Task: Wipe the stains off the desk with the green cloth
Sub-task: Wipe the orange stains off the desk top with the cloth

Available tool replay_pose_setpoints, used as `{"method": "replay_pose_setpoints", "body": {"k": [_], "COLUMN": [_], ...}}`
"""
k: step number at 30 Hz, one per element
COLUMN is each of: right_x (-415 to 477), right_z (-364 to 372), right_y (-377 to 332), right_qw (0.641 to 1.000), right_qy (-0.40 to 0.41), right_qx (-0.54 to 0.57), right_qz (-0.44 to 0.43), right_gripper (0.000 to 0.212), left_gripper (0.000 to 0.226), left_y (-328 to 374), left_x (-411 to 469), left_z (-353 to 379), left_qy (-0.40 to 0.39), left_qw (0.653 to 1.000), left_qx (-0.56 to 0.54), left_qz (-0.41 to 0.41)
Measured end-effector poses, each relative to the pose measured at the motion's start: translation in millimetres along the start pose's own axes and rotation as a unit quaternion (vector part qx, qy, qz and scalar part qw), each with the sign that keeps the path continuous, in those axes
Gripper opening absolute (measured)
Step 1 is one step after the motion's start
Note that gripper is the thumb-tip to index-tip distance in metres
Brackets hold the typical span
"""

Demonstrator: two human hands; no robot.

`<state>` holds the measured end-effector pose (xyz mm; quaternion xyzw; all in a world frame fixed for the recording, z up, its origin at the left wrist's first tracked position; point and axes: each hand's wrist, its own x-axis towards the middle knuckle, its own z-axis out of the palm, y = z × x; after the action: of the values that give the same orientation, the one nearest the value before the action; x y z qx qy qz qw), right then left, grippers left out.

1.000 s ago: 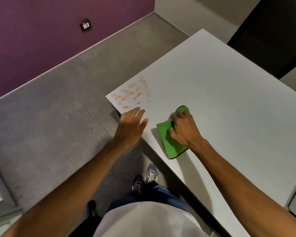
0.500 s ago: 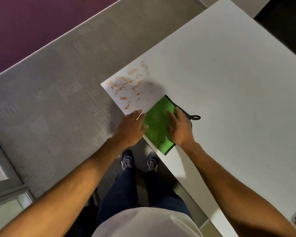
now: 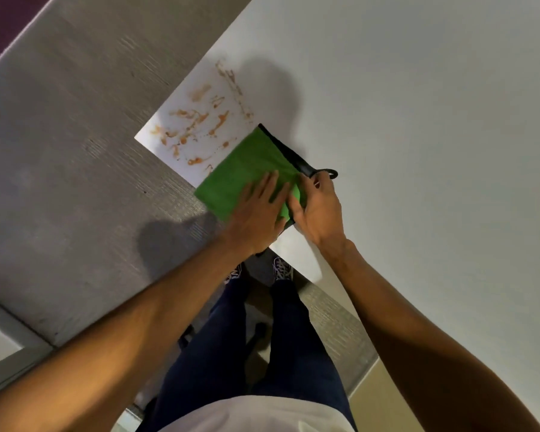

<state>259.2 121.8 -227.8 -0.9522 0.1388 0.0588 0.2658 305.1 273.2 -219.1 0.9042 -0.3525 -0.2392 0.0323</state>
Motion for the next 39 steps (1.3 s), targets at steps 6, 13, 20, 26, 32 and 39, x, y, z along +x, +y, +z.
{"method": "replay_pose_setpoints", "body": {"k": [6,13,20,26,32,39], "right_x": [18.2,36.2,41.0,42.8,44.3,44.4], "right_z": [-2.5,26.9,32.7,29.1,31.2,32.6], "right_y": [44.5,78.4,91.9,90.7,89.2,89.8], "right_qw": [0.984,0.99,0.981,0.982,0.978,0.971], "right_qy": [0.175,0.126,0.165,0.171,0.189,0.216], "right_qx": [-0.023,-0.062,-0.074,-0.048,-0.058,-0.079], "right_qz": [0.02,-0.016,-0.068,-0.068,-0.067,-0.071], "right_gripper": [0.024,0.053,0.053,0.055,0.056,0.051], "left_gripper": [0.085,0.087,0.055,0.06,0.071,0.026], "left_y": [-45.2,-54.6,-56.8,-57.5,-63.0,-65.5], "left_x": [19.9,27.5,34.7,38.6,47.5,80.4], "left_z": [11.8,41.3,50.1,43.6,29.9,7.6], "left_qy": [0.047,0.13,0.151,0.141,0.19,0.34], "left_qw": [0.998,0.989,0.987,0.989,0.972,0.926], "left_qx": [0.029,0.07,0.061,0.04,-0.072,-0.086], "left_qz": [-0.016,0.029,0.01,-0.013,-0.12,-0.142]}}
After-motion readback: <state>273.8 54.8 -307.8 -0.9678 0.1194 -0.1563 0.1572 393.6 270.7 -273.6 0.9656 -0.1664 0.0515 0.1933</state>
